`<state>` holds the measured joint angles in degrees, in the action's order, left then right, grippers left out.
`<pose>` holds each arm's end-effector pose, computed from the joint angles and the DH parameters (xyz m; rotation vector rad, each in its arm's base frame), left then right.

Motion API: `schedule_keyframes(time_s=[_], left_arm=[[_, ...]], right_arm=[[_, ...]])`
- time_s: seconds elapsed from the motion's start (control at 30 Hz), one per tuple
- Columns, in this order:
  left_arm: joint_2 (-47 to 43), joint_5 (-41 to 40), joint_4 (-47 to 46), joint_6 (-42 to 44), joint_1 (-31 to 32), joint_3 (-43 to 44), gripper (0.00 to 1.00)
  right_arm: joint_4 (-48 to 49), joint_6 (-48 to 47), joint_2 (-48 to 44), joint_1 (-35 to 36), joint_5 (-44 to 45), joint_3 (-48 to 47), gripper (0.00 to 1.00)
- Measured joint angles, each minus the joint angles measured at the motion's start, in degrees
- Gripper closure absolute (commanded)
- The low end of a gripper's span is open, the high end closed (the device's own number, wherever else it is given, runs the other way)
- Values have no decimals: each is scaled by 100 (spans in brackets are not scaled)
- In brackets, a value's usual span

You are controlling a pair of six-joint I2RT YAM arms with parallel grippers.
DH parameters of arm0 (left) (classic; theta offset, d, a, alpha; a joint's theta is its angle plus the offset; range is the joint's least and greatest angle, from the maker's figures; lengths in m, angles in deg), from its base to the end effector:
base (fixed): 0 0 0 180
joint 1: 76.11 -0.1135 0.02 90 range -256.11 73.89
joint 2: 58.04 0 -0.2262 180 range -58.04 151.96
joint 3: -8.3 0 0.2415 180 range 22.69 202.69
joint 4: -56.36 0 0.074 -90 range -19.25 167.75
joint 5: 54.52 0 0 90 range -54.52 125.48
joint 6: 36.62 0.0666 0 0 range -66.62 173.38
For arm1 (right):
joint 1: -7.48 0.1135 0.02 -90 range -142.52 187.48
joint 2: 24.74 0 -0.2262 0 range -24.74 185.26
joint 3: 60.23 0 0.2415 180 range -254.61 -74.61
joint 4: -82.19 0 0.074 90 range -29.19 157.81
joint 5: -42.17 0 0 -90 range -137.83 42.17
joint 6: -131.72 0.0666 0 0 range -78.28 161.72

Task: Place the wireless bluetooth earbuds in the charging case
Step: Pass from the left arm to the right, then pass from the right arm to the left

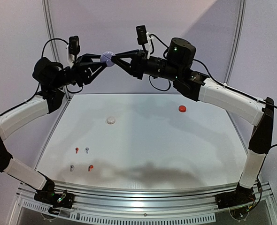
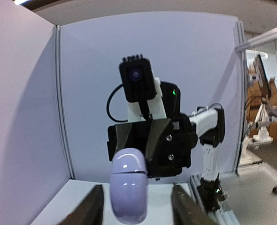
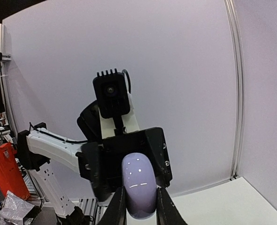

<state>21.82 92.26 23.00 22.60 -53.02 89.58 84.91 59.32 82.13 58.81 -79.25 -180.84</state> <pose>0.2655 -0.1737 0.4052 0.9130 1.0105 -1.2766 0.2514 0.3697 0.4244 -0.8893 1.1593 1.3526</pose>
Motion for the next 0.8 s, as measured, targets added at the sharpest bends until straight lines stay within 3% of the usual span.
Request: schedule_keyframes(time_s=[0.13, 0.23, 0.5, 0.63, 0.8], left_arm=[[-13, 378, 713, 1001, -35, -44, 29], [-22, 726, 1921, 2079, -94, 105, 29], [-13, 1067, 5021, 4546, -144, 822, 42], [-2, 1078, 5637, 4977, -81, 835, 47], [0, 1143, 5604, 4833, -20, 835, 52]], right_arm=[[-949, -494, -98, 7, 254, -2, 100], [-1941, -1025, -201, 28, 562, -131, 100], [-4247, -2677, -254, 376, 1541, -1333, 100], [-4636, -3040, -264, 522, 1657, -1421, 100], [-4929, -3296, -262, 581, 1768, -1421, 100]])
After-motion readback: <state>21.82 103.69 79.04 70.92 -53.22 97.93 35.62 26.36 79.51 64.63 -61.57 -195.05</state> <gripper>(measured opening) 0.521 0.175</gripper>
